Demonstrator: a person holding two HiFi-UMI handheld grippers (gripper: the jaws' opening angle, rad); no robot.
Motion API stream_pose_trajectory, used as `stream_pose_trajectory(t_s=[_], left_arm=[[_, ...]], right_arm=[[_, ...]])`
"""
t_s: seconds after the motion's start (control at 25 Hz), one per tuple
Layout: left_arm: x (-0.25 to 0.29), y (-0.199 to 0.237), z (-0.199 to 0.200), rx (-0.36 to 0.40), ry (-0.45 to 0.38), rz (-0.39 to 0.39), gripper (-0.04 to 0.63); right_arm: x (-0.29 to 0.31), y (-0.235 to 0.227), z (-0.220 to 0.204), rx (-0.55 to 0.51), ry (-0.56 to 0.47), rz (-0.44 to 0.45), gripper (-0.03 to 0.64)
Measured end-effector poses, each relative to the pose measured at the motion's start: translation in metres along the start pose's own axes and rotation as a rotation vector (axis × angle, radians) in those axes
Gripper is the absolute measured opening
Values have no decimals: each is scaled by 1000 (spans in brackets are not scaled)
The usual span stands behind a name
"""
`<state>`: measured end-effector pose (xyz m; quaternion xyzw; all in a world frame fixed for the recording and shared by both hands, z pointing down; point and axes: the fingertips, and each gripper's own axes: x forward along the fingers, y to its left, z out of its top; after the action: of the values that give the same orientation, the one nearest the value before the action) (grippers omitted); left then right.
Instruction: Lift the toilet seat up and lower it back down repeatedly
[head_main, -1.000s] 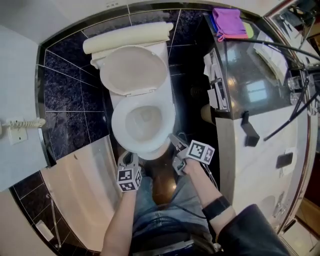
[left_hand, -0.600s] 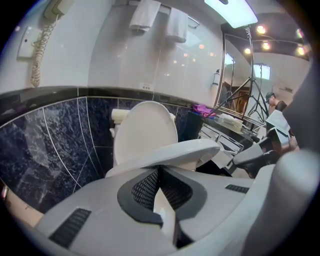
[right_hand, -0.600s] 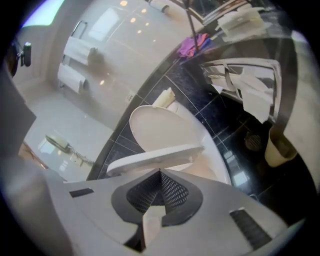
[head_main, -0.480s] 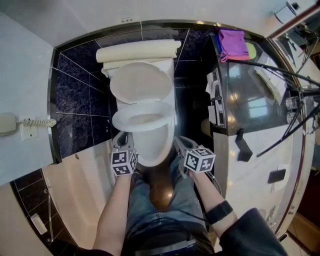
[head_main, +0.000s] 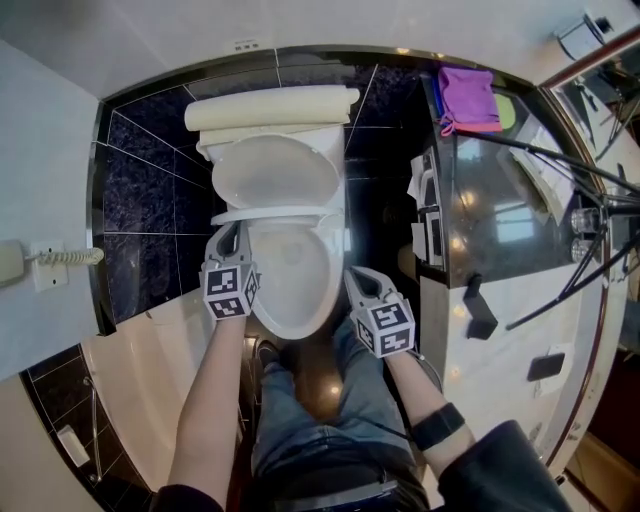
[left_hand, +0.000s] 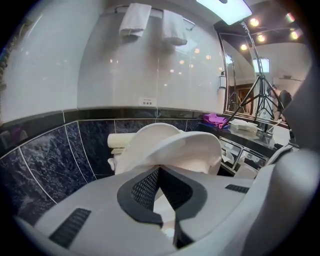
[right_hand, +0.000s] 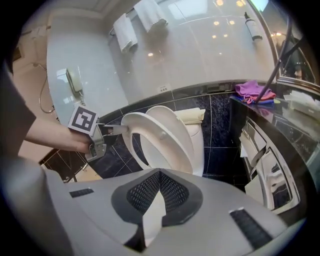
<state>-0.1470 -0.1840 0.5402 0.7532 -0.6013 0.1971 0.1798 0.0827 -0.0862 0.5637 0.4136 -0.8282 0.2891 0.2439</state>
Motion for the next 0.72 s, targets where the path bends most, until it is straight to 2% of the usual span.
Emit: stream_pose_trajectory(t_s=[0.12,0.28,0.4,0.52,0.72], left_arm=[[18,7,12,13,-12,11,0],[41,15,25,31,-9,25,0],[55,21,28,11,3,34,0],[57,26,31,-13,9,48,0],[41,14,31,3,22,30,0]], right_arm=[[-1,-9,9,-38,-13,-16,17],[-5,-24,15,-39,-23,-25,17],[-8,-32,18,-36,-24,-28,17],[-10,-37,20,-34,-27,-24,17],[-15,-38,28,-28,-36,-28,17]])
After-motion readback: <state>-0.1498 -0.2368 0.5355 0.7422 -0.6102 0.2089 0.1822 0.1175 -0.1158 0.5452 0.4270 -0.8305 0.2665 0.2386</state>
